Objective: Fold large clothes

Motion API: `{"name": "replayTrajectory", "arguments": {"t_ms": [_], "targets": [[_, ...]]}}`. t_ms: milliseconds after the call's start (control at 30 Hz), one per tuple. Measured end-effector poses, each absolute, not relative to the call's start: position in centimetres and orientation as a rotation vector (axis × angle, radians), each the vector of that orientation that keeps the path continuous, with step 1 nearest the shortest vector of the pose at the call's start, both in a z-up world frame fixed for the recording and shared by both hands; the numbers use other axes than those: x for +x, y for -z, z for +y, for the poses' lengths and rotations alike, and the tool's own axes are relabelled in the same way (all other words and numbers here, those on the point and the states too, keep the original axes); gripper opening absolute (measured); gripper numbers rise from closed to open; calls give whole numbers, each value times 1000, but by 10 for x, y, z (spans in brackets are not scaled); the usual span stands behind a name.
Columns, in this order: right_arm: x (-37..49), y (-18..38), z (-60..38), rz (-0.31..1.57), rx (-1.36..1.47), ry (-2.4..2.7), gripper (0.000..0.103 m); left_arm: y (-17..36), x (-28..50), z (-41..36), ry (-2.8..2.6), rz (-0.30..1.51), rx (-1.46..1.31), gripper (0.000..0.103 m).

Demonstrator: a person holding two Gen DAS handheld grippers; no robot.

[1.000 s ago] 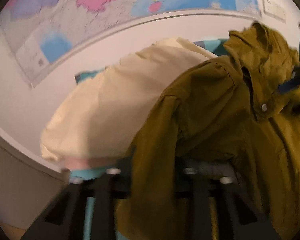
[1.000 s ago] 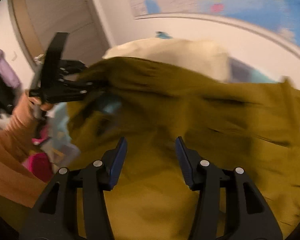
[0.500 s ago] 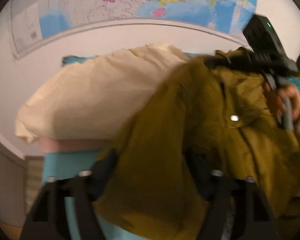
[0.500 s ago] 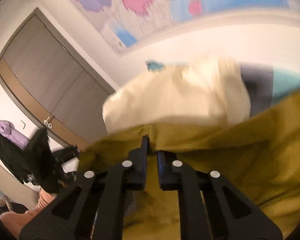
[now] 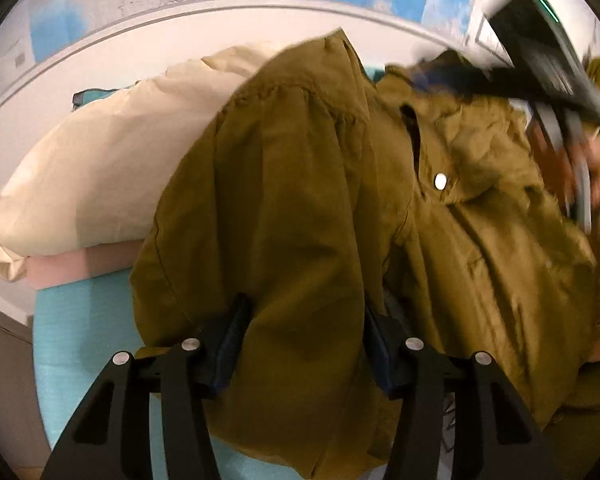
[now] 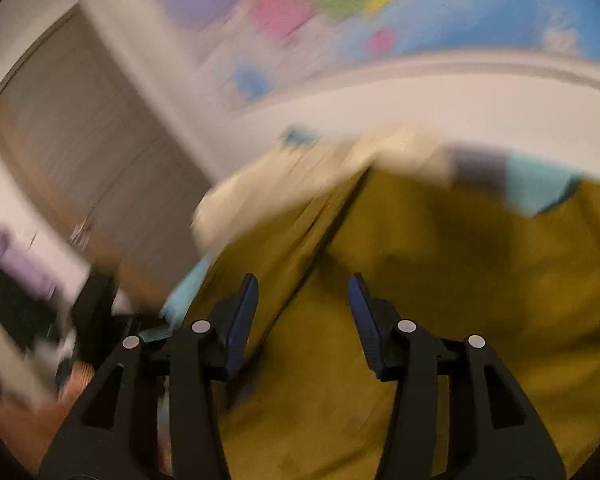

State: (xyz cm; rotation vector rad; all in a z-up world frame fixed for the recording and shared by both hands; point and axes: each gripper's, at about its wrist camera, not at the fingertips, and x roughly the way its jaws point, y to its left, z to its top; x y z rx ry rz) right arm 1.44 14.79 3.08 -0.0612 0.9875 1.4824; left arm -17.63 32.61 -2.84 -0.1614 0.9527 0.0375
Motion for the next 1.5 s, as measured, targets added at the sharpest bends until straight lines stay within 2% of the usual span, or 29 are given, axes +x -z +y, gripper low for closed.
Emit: {"name": "replayTrajectory", "arguments": {"t_ms": [167,267,300,333,367,400,467,567,667,800,933,1033,1100,1167,1233,1267,1300,1367,1433,1500], "targets": [[-55,10,165,1098,-167,-1619,66,17,-181,335,-35,888,-234,52],[-67,35,192,1176,-129,-1597,80,4,-189,336,-62,837,-253,52],[-69,39,199,1191,-117,-1593,80,1,-191,337,-69,827,-259,52],[-73,40,207,1189,-125,-1599,78,-3,-194,338,-82,815,-264,52],[-78,37,213,1154,-141,-1609,65,-9,-198,341,-98,804,-265,52],[-79,33,215,1122,-148,-1621,39,-13,-200,341,-113,795,-263,52],[-74,22,213,1119,-112,-1665,4,-21,-205,343,-129,769,-275,52],[-57,-22,181,1055,-123,-1705,4,-42,-217,347,-84,691,-309,54],[-36,-72,133,978,-170,-1700,4,-65,-227,338,-45,608,-273,67],[-5,-128,60,860,-258,-1589,4,-82,-220,317,11,556,-210,68],[37,-145,5,850,-377,-1370,4,-72,-188,297,71,612,-186,68],[67,-126,-21,927,-417,-1214,5,-50,-151,279,94,701,-168,68],[91,-93,-36,985,-470,-1071,7,-37,-130,268,105,747,-160,68],[116,-62,-49,1057,-400,-983,11,-23,-110,258,103,795,-151,68],[130,-40,-62,1067,-334,-923,33,-10,-89,246,96,841,-138,68],[136,-33,-72,1069,-255,-933,52,-6,-82,243,89,855,-130,68],[142,-31,-82,1061,-203,-936,61,-2,-76,239,82,871,-121,68],[142,-32,-100,1006,-132,-934,61,1,-66,229,68,888,-100,68],[132,-36,-125,935,-79,-954,71,-2,-61,221,62,876,-74,68],[115,-38,-134,893,-86,-954,74,-5,-55,216,45,866,-49,68]]}}
